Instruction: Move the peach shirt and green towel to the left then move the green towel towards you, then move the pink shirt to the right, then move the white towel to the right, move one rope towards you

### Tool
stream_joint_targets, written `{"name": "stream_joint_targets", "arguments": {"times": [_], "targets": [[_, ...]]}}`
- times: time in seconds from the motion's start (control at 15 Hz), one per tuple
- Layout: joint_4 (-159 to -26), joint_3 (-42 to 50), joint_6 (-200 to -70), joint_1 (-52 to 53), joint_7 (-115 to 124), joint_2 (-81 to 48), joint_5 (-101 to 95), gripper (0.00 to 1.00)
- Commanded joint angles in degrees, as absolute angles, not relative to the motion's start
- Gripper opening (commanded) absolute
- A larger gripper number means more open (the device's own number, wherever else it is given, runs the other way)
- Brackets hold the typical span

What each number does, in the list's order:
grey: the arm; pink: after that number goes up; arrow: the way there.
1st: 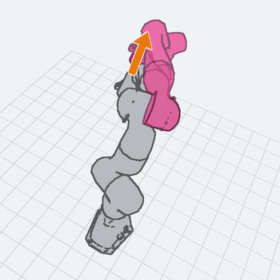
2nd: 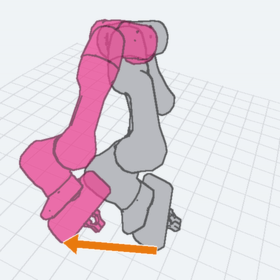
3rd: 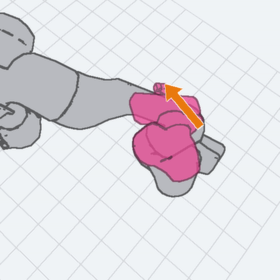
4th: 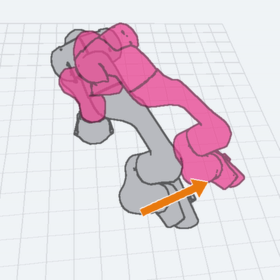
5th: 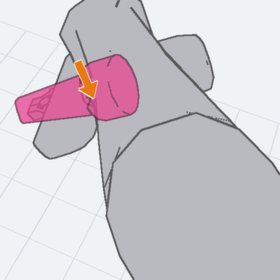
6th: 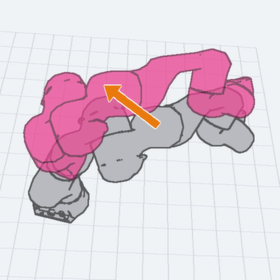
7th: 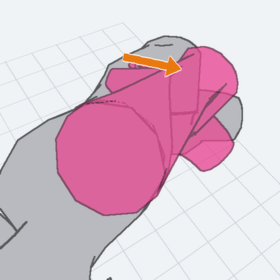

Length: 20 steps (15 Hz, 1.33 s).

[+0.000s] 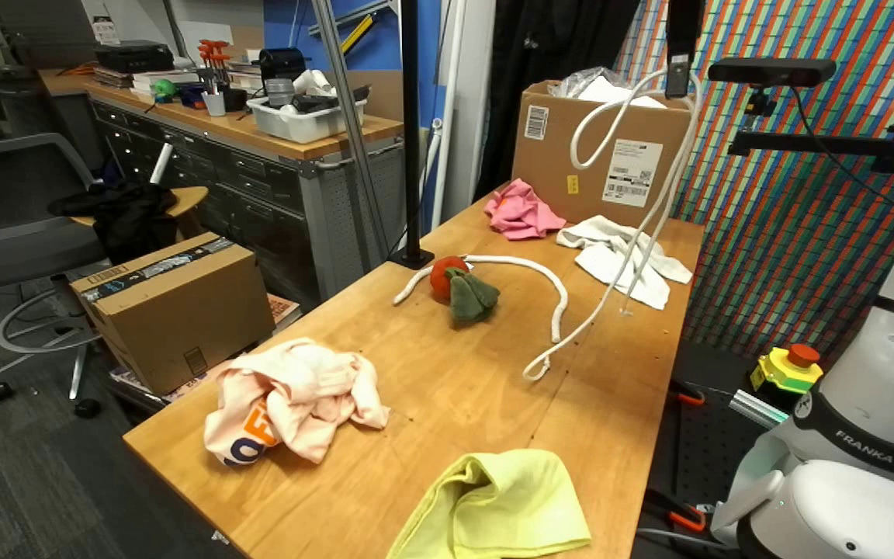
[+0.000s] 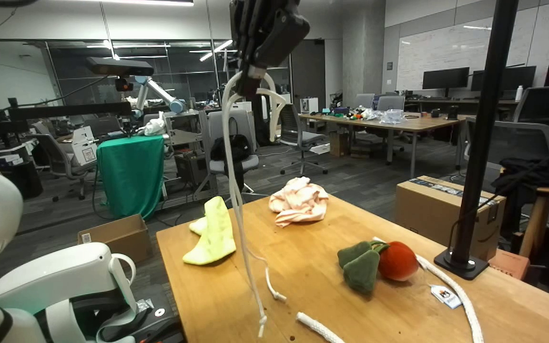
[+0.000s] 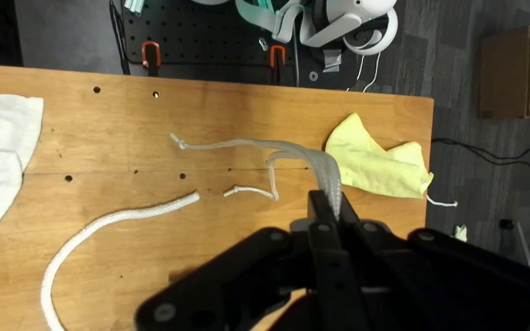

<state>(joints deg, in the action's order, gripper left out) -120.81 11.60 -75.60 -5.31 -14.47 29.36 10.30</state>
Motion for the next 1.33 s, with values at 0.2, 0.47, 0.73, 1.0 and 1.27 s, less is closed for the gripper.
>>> {"name": "stream_joint_targets", "arguments": {"times": [0.2, 0.47, 0.73, 1.0, 1.27], "targets": [[-129.42, 10.45, -74.74, -4.60, -17.97, 33.42, 8.24, 0.03], [-132.89, 8.44, -75.39, -2.53, -20.70, 32.36, 5.73, 0.03], [-134.16, 6.33, -76.69, 0.09, -22.01, 29.31, 2.98, 0.03], [-134.30, 5.53, -79.87, 1.49, -22.58, 24.89, 1.11, 0.03], [-134.72, 5.34, -86.49, 1.76, -22.67, 20.60, 2.18, 0.03]]}}
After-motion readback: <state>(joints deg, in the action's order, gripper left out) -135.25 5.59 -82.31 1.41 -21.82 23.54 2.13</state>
